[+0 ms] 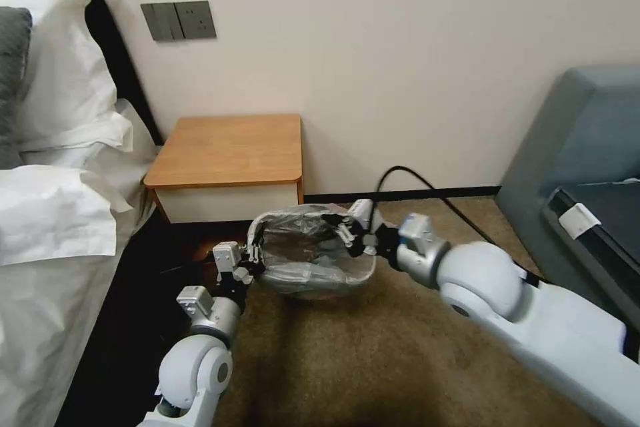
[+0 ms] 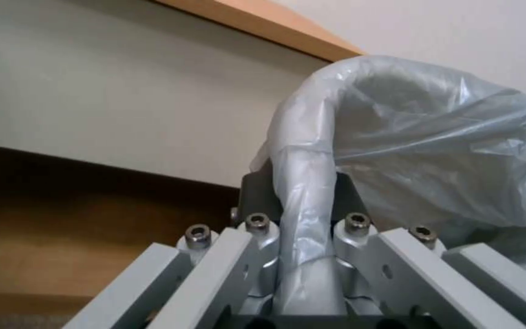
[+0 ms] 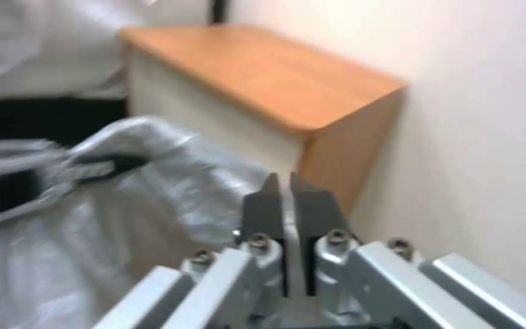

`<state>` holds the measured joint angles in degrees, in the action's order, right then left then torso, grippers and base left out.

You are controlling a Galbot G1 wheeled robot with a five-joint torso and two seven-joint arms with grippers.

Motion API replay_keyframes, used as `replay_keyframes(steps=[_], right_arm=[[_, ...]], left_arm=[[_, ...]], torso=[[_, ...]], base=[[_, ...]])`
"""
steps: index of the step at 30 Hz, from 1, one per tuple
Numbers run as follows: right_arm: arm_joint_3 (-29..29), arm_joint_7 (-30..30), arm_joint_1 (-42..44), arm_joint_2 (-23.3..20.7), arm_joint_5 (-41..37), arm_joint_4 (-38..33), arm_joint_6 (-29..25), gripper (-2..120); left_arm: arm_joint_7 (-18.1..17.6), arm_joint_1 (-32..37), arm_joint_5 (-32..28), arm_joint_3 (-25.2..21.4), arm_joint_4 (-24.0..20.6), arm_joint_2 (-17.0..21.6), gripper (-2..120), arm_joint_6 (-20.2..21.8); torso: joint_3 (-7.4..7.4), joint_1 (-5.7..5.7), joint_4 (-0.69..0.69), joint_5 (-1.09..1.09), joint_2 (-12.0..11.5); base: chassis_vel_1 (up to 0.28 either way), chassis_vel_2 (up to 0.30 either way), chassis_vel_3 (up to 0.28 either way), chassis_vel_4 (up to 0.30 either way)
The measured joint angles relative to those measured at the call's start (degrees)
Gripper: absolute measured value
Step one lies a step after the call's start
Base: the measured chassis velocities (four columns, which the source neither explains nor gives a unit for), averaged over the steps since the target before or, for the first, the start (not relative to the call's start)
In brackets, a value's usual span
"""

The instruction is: Pick up the garbage bag from the table and place it over the trash can.

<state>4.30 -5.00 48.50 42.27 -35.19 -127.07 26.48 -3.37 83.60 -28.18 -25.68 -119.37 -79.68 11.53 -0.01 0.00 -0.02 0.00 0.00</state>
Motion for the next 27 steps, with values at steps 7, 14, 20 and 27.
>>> replay_keyframes(steps=[7, 14, 20, 27], right_arm=[[-4.95, -10.64, 5.97, 4.30, 2.42, -0.51, -3.87, 33], [-10.11, -9.92, 13.67, 9.21, 9.83, -0.73, -6.35, 60], [-11.28, -9.13, 15.95, 11.11, 12.14, -0.74, -7.15, 78], [-12.72, -8.61, 17.89, 12.75, 14.01, -0.47, -8.29, 99]], left_arm=[[-2.00, 3.68, -0.18, -0.72, -3.18, 1.14, 6, 2.09], [-4.10, 9.69, 0.23, -1.45, -5.26, 2.53, 6, 2.85], [-7.61, 12.15, -0.52, 0.38, -5.63, 2.32, 6, 3.91], [-10.27, 12.89, -1.25, 3.13, -4.89, 1.40, 6, 5.11]], torso=[[0.00, 0.00, 0.03, 0.00, 0.00], [0.00, 0.00, 0.02, 0.00, 0.00], [0.01, 0.00, 0.03, 0.00, 0.00], [0.00, 0.00, 0.02, 0.00, 0.00]], base=[[0.000, 0.000, 0.000, 0.000], [0.000, 0.000, 0.000, 0.000], [0.000, 0.000, 0.000, 0.000], [0.000, 0.000, 0.000, 0.000]])
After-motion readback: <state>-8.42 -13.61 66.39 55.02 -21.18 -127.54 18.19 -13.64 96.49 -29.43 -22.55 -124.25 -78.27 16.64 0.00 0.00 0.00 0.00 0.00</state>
